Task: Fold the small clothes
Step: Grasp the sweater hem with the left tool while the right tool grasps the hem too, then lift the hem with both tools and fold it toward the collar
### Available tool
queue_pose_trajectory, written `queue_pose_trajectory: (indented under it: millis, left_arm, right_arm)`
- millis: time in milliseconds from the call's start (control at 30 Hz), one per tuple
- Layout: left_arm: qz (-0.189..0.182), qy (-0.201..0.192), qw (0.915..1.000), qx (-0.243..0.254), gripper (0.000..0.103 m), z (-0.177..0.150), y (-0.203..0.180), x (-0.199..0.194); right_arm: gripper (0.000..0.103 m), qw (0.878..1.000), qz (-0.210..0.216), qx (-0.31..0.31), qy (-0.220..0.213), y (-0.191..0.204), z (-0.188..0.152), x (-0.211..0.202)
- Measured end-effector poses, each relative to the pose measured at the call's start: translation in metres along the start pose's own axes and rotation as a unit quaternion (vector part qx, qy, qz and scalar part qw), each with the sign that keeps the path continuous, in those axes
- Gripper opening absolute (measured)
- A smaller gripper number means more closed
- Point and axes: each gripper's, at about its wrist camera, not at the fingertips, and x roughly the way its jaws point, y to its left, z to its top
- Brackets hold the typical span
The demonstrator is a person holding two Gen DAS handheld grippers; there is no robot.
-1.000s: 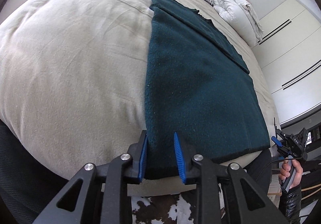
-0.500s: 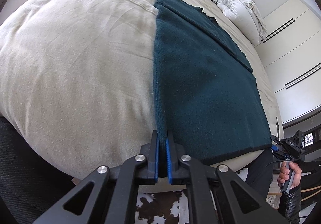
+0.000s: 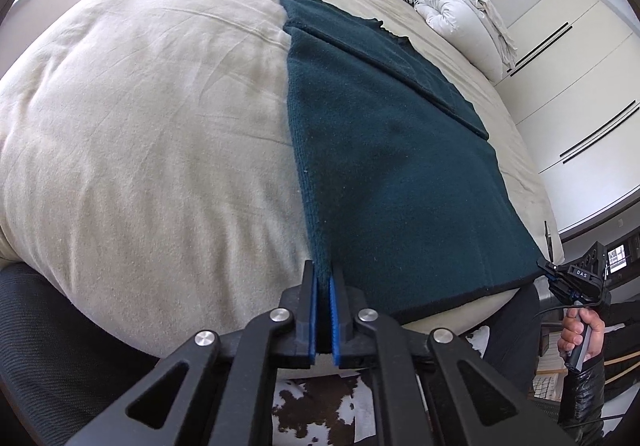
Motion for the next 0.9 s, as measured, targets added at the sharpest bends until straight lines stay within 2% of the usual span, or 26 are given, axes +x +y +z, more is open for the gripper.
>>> queue_pose_trajectory:
  millis: [233, 367, 467, 733, 900]
  left_arm:
    - [-0.081, -0.050, 0.9946, -0.043, 0.006, 0.015, 0.003, -0.033]
    - [-0.113, -0.068, 0.9889, -0.067, 0.006, 0.025, 0.005, -0.041]
    - [-0.122, -0.078, 0.9869, -0.071, 0.006, 0.039, -0.001, -0.043]
    - [-0.158, -0.108, 0.9758, -0.106, 0.006, 0.089, 0.000, -0.043]
    - [-0.169, -0.123, 0.9702, -0.122, 0.006, 0.132, 0.002, -0.033]
  right_arm:
    - [0.006, 0.995, 0.094, 0.024, -0.034, 0.014, 0.016, -0.021]
    - [0.006, 0.990, 0.131, 0.031, -0.043, 0.023, 0.031, -0.021]
    - [0.006, 0.985, 0.157, 0.043, -0.050, 0.029, 0.042, -0.019]
    - [0.006, 0.980, 0.179, 0.046, -0.076, 0.046, 0.089, -0.016]
    - [0.006, 0.979, 0.180, 0.042, -0.089, 0.062, 0.127, -0.008]
